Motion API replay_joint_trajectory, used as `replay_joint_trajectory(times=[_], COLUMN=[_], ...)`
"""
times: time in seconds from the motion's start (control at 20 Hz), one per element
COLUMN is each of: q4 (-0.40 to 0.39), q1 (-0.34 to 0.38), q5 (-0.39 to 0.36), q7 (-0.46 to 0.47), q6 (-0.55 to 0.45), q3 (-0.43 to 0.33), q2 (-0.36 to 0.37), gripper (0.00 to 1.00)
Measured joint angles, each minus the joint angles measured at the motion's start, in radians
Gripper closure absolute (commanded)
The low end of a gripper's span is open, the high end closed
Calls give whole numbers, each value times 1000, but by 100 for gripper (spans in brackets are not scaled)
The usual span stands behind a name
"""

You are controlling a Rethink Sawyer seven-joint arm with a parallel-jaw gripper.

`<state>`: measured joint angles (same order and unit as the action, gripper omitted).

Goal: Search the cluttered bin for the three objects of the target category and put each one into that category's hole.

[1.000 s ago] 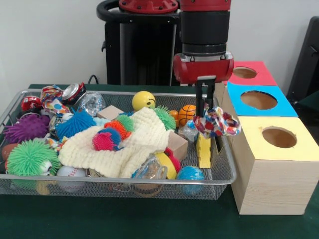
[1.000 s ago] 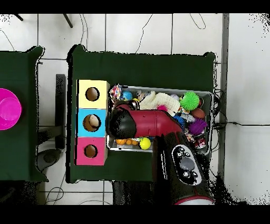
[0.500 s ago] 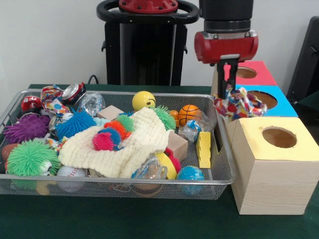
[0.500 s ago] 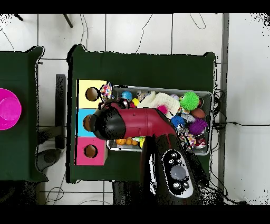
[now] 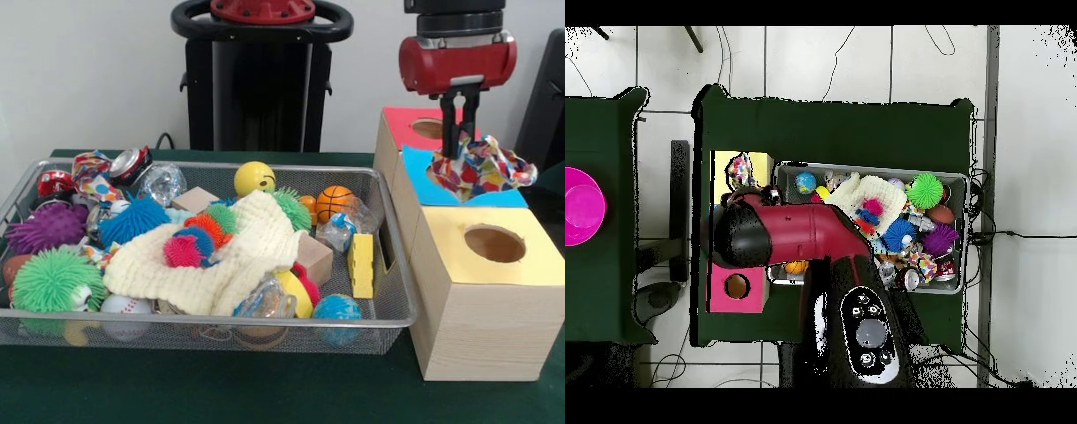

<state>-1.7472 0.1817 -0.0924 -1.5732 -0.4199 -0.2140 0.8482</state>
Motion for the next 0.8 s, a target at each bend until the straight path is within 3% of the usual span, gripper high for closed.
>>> replay_joint_trajectory(times=[0.3,0.8], q4=[0,-18], q1=[-20,-44], q5=[2,0], q7=[0,-1], q6=[61,328], q3=[3,34], q2=[-16,-73], gripper=[100,100])
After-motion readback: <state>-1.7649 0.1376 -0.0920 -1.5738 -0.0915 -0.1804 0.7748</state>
